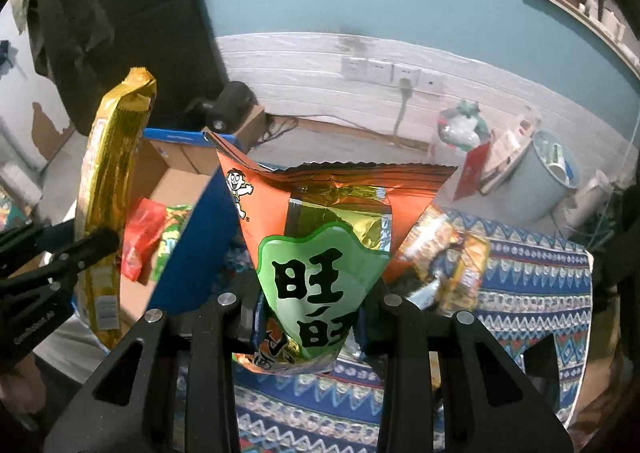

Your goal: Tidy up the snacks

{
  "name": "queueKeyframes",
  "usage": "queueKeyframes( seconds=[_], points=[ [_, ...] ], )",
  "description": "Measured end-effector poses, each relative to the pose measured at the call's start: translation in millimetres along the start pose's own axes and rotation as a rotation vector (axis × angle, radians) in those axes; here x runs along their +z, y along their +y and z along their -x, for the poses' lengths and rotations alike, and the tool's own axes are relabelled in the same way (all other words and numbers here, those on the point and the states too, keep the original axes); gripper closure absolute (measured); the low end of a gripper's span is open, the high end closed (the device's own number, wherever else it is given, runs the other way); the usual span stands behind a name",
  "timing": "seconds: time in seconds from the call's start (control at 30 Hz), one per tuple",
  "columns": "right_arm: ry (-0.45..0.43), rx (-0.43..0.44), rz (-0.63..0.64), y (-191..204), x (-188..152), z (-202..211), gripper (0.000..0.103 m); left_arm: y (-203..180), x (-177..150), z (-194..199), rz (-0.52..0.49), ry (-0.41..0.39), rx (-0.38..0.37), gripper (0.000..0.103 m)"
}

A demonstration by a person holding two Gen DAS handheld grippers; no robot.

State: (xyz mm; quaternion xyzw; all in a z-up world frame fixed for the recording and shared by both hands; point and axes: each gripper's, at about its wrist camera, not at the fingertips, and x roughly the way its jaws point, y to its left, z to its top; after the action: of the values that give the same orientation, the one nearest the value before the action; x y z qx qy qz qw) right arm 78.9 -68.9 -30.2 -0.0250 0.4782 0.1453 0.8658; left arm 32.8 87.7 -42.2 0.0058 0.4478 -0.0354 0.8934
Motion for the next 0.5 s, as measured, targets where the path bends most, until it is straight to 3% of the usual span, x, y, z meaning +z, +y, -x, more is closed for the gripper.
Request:
queueKeyframes(
  seconds=[0.5],
  points=[
    [0.0, 0.079, 0.086, 71, 26, -12, 0.071, 76, -13, -20, 0.122, 0.045, 0.078, 0.074]
  ],
)
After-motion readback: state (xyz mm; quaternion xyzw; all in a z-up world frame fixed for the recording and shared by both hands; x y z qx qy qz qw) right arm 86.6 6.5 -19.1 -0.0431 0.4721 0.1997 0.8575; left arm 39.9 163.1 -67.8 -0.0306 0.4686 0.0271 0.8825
